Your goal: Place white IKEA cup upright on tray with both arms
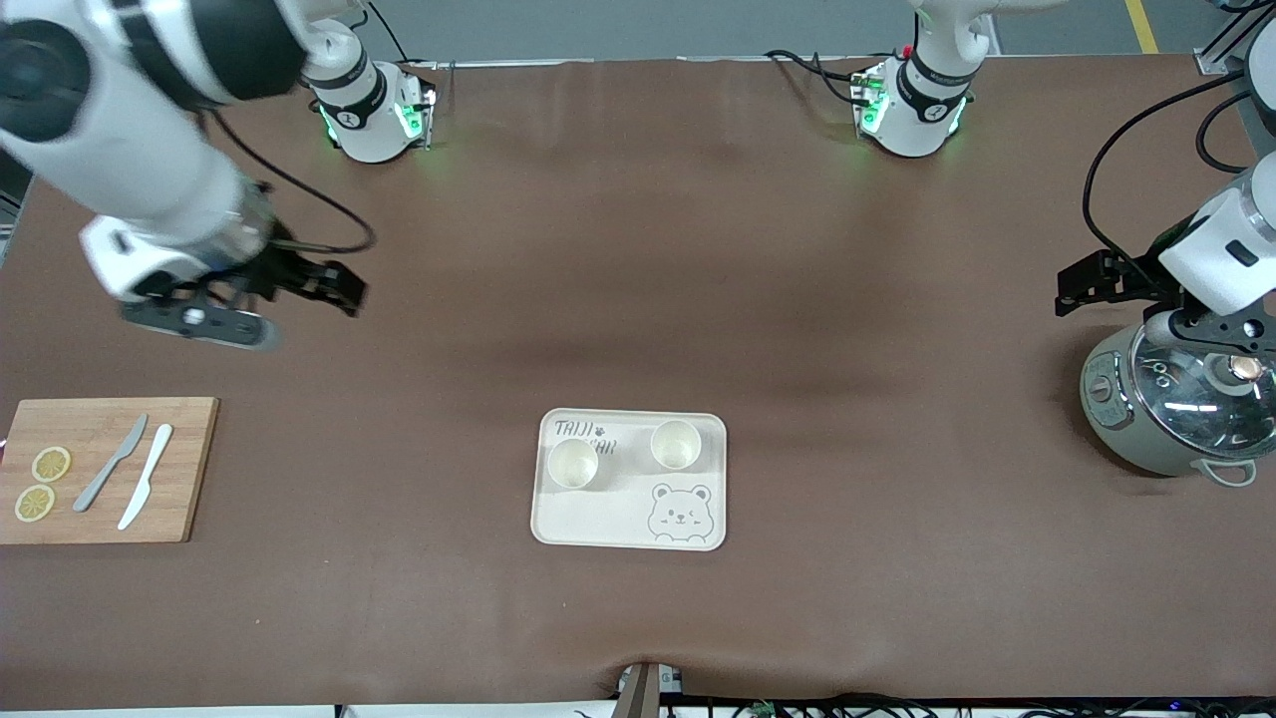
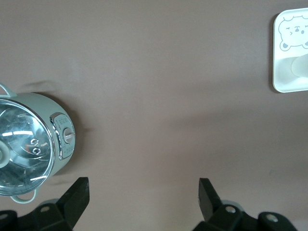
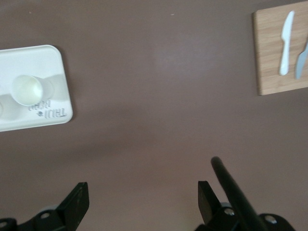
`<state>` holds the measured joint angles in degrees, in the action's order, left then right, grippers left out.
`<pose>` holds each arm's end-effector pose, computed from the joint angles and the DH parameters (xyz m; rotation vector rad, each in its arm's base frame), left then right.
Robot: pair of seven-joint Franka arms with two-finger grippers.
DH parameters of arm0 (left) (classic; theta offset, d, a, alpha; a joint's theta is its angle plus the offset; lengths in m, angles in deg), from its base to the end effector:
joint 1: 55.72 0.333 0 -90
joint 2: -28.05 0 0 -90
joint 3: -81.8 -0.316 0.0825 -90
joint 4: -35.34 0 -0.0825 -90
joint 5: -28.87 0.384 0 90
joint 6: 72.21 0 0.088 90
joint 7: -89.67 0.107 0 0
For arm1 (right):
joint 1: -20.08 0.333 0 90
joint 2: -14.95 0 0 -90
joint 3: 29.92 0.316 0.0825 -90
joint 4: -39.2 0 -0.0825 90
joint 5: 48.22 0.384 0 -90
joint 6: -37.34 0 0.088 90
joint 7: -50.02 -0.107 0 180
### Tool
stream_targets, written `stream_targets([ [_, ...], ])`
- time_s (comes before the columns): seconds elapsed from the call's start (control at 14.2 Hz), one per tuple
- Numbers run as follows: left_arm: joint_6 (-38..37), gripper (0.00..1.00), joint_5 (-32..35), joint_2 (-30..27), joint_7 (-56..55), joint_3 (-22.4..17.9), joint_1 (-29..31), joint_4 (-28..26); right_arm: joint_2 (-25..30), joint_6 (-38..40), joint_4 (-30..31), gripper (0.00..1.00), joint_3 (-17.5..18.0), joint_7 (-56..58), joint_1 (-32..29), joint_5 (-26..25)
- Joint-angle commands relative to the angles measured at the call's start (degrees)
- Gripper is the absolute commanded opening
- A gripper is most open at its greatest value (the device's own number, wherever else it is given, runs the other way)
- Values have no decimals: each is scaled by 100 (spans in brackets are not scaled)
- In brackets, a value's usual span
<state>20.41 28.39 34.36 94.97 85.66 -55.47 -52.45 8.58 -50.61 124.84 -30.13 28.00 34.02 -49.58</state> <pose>0.5897 -0.0360 0.5838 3.1159 -0.2415 -0.0396 0.5678 0.1362 0.5939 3.0874 -0.2237 -0.0929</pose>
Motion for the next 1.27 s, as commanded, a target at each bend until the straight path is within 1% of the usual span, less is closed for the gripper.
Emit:
stream_targets([
  [0.0,-33,100,-127,-113,-2,10,36,-98,653,-73,752,100,83,821,-619,83],
  [0.21,-24,100,-127,-113,-2,1,36,-90,996,-231,1217,100,74,1226,-1085,13],
  [0.35,-24,100,-119,-113,-2,1,36,-90,1154,-590,1585,100,74,1350,-1261,12],
  [0.49,-24,100,-127,-104,-2,1,36,-98,1382,-1038,2130,100,65,1359,-1289,4],
  [0.71,-7,100,-119,-104,-2,1,36,-90,1498,-1513,2623,100,65,1359,-1297,4],
  [0.78,-7,100,-119,-104,-2,1,36,-90,1524,-1610,2720,100,65,1359,-1289,4],
  [1.2,11,100,-119,-86,-2,1,36,-90,1515,-1638,2730,100,74,1359,-1271,4],
])
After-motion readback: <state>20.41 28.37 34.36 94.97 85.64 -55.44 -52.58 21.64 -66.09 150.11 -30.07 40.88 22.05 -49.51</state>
